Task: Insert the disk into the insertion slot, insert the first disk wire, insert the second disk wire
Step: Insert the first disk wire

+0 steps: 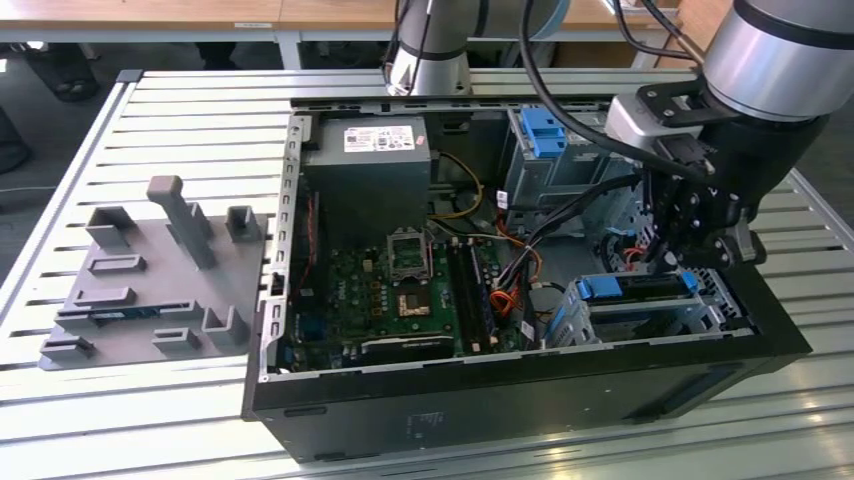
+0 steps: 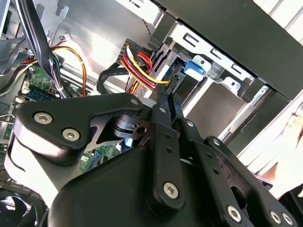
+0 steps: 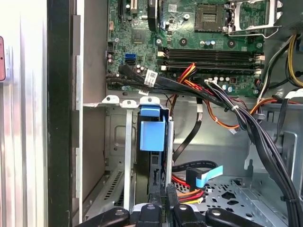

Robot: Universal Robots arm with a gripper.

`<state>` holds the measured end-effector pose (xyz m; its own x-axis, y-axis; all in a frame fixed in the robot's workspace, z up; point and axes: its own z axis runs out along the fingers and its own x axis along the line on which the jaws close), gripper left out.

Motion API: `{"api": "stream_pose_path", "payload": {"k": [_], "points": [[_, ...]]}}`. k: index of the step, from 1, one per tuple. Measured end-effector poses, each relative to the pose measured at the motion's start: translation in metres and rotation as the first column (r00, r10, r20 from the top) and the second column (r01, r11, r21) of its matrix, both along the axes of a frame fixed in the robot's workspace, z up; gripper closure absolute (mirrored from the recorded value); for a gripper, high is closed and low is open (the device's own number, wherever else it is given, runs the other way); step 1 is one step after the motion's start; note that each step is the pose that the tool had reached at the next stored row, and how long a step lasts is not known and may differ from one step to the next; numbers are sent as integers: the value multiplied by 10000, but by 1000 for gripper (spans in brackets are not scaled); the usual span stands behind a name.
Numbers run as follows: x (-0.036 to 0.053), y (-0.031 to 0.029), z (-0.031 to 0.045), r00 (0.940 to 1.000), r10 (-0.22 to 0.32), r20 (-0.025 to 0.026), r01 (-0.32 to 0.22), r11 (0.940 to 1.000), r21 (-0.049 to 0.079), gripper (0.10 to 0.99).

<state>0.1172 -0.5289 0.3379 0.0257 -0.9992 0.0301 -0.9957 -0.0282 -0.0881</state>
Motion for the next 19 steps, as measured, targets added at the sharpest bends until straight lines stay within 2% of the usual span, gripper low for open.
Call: {"api": "stream_pose_path", "payload": {"k": [5,8,14,19], "points": [[-3,-3,-22,10000,43,2,-43,10000,-3,922],[-11,-15,-27,10000,50,33,-50,10000,-1,922],[-60,-31,-30,9996,115,253,-115,9999,-2,922],[-61,-31,-43,9993,125,353,-124,9999,-5,922]]}}
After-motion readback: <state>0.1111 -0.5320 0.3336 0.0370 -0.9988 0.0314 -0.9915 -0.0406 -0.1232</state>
